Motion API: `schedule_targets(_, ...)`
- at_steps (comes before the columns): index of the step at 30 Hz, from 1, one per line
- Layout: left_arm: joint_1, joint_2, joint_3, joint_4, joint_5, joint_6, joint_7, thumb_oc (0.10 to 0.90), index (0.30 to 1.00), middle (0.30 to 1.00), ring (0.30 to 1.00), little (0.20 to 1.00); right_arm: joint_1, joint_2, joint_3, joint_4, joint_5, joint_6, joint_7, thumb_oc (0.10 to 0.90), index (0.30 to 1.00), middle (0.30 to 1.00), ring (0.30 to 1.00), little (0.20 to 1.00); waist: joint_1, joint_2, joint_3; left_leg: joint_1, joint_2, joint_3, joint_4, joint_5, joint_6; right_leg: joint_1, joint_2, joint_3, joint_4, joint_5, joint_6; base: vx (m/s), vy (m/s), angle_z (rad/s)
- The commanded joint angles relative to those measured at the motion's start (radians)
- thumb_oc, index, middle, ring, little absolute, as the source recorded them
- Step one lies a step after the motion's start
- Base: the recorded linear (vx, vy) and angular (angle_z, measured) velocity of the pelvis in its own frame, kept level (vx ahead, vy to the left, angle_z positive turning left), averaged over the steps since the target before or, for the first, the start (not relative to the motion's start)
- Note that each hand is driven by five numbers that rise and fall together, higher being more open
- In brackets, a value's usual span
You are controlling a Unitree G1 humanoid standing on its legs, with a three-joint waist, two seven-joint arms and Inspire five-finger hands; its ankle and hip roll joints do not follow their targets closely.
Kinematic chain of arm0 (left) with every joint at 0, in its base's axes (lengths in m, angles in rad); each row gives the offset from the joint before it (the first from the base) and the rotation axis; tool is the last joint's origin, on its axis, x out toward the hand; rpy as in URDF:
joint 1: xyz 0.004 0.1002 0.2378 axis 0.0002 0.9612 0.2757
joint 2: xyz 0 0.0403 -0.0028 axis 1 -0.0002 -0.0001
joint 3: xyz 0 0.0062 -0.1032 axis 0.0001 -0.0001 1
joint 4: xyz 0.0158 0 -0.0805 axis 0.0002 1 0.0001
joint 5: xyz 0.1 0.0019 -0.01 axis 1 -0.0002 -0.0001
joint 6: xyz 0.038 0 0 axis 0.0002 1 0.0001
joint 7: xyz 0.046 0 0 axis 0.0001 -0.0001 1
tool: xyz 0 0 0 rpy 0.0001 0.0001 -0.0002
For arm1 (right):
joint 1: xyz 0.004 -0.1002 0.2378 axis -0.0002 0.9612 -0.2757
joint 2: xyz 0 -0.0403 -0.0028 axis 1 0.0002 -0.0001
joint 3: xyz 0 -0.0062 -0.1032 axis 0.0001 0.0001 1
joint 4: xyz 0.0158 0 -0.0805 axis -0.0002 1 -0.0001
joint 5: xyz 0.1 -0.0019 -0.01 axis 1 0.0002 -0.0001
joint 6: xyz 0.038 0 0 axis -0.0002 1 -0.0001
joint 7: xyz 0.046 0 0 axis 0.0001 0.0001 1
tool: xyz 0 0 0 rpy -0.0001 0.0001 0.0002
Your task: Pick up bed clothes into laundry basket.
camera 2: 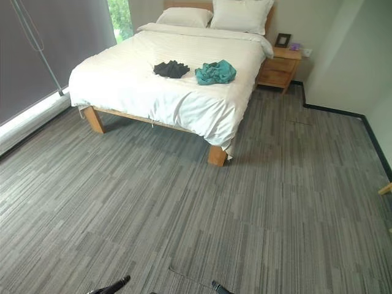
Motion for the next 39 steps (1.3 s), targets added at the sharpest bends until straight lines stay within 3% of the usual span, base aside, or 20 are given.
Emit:
schedule_targets(1, -0.080, -0.004, 0.006, 0.009, 0.019, -0.031, -0.016, 0.800, 0.900, 0.900, 0.900, 0.900, -0.047, -0.017, -0.021, 0.026, 0.019, -0.025, 0.005, 0.800, 0.900, 0.900, 0.900, 0.900, 0.002, -0.025, 0.046, 0.079, 0.043, -0.047, -0.030, -0.048, -0.095, 0.078, -0.054, 0.039, -0.183, 0.150, 0.121, 0.00, 0.000, 0.00)
schedule_targets(7, -0.150, 0.062, -0.040, -0.058, 0.065, -0.046, 0.019, 0.800, 0.900, 0.900, 0.900, 0.900, -0.107, -0.075, -0.071, -0.012, 0.116, -0.034, -0.002, 0.800, 0.900, 0.900, 0.900, 0.900, -0.010, -0.027, 0.038, 0.089, 0.044, -0.044, -0.030, -0.056, -0.095, 0.084, -0.052, 0.047, -0.183, 0.151, 0.121, 0.01, 0.017, -0.02)
schedule_targets(8, -0.195, 0.123, -0.051, -0.200, 0.033, -0.061, 0.033, 0.800, 0.900, 0.900, 0.900, 0.900, -0.152, -0.139, -0.078, -0.160, 0.119, -0.049, -0.021, 0.800, 0.900, 0.900, 0.900, 0.900, -0.013, -0.025, 0.046, 0.095, 0.044, -0.038, -0.030, -0.059, -0.096, 0.086, -0.052, 0.055, -0.183, 0.155, 0.124, -0.02, 0.022, -0.03)
schedule_targets(10, -0.208, 0.146, -0.047, -0.265, 0.019, -0.066, 0.042, 0.800, 0.900, 0.900, 0.900, 0.900, -0.157, -0.161, -0.081, -0.227, 0.110, -0.058, -0.031, 0.800, 0.900, 0.900, 0.900, 0.900, -0.013, -0.024, 0.045, 0.090, 0.045, -0.036, -0.030, -0.056, -0.097, 0.080, -0.052, 0.056, -0.183, 0.158, 0.124, -0.02, 0.024, -0.09)
schedule_targets(13, -0.224, 0.186, -0.001, -0.512, -0.116, -0.095, 0.072, 0.800, 0.900, 0.900, 0.900, 0.900, -0.171, -0.222, -0.122, -0.542, 0.079, -0.084, -0.079, 0.800, 0.900, 0.900, 0.900, 0.900, -0.014, -0.018, 0.055, 0.086, 0.044, -0.029, -0.030, -0.053, -0.096, 0.071, -0.054, 0.060, -0.182, 0.167, 0.129, -0.04, 0.033, -0.03)
schedule_targets(14, -0.223, 0.187, -0.001, -0.514, -0.116, -0.094, 0.072, 0.800, 0.900, 0.900, 0.900, 0.900, -0.169, -0.221, -0.122, -0.545, 0.078, -0.082, -0.081, 0.800, 0.900, 0.900, 0.900, 0.900, -0.014, -0.018, 0.056, 0.087, 0.044, -0.029, -0.030, -0.054, -0.096, 0.072, -0.054, 0.060, -0.182, 0.167, 0.129, -0.03, 0.030, -0.05)
schedule_targets(17, -0.190, 0.222, 0.017, -0.784, -0.136, -0.111, 0.077, 0.800, 0.900, 0.900, 0.900, 0.900, -0.143, -0.239, -0.156, -0.843, 0.013, -0.103, -0.105, 0.800, 0.900, 0.900, 0.900, 0.900, -0.014, -0.013, 0.061, 0.085, 0.044, -0.022, -0.030, -0.054, -0.095, 0.065, -0.057, 0.063, -0.180, 0.171, 0.131, -0.01, 0.025, -0.07)
schedule_targets(21, -0.145, 0.215, 0.057, -0.927, -0.064, -0.116, 0.100, 0.800, 0.900, 0.900, 0.900, 0.900, -0.105, -0.220, -0.179, -0.923, -0.066, -0.122, -0.116, 0.800, 0.900, 0.900, 0.900, 0.900, -0.012, -0.011, 0.065, 0.088, 0.043, -0.019, -0.030, -0.062, -0.093, 0.069, -0.060, 0.063, -0.182, 0.167, 0.130, 0.02, 0.023, -0.06)
schedule_targets(24, -0.085, 0.158, 0.103, -0.967, -0.090, -0.116, 0.110, 0.800, 0.900, 0.900, 0.900, 0.900, -0.043, -0.204, -0.180, -0.986, -0.158, -0.110, -0.107, 0.800, 0.900, 0.900, 0.900, 0.900, -0.015, -0.012, 0.071, 0.092, 0.042, -0.014, -0.030, -0.068, -0.089, 0.070, -0.062, 0.069, -0.183, 0.166, 0.130, 0.04, 0.020, -0.05)
schedule_targets(30, -0.022, 0.087, 0.133, -0.976, -0.220, -0.139, 0.117, 0.800, 0.900, 0.900, 0.900, 0.900, 0.003, -0.129, -0.166, -0.999, -0.087, -0.143, -0.093, 0.800, 0.900, 0.900, 0.900, 0.900, -0.023, -0.016, 0.075, 0.095, 0.037, 0.001, -0.030, -0.074, -0.081, 0.064, -0.066, 0.085, -0.183, 0.169, 0.136, 0.04, 0.023, -0.11)
schedule_targets(33, -0.015, 0.082, 0.147, -0.986, -0.244, -0.151, 0.119, 0.800, 0.900, 0.900, 0.900, 0.900, 0.003, -0.127, -0.167, -1.027, -0.101, -0.155, -0.109, 0.800, 0.900, 0.900, 0.900, 0.900, -0.028, -0.018, 0.073, 0.087, 0.036, 0.011, -0.030, -0.077, -0.078, 0.050, -0.066, 0.096, -0.183, 0.172, 0.140, 0.04, 0.038, -0.18)
schedule_targets(39, -0.038, 0.151, 0.152, -1.047, -0.193, -0.159, 0.112, 0.800, 0.900, 0.900, 0.900, 0.900, -0.003, -0.131, -0.184, -1.081, -0.089, -0.169, -0.116, 0.800, 0.900, 0.900, 0.900, 0.900, -0.041, -0.017, 0.075, 0.051, 0.027, 0.015, -0.030, -0.076, -0.074, 0.016, -0.067, 0.119, -0.183, 0.182, 0.143, 0.05, 0.042, -0.06)
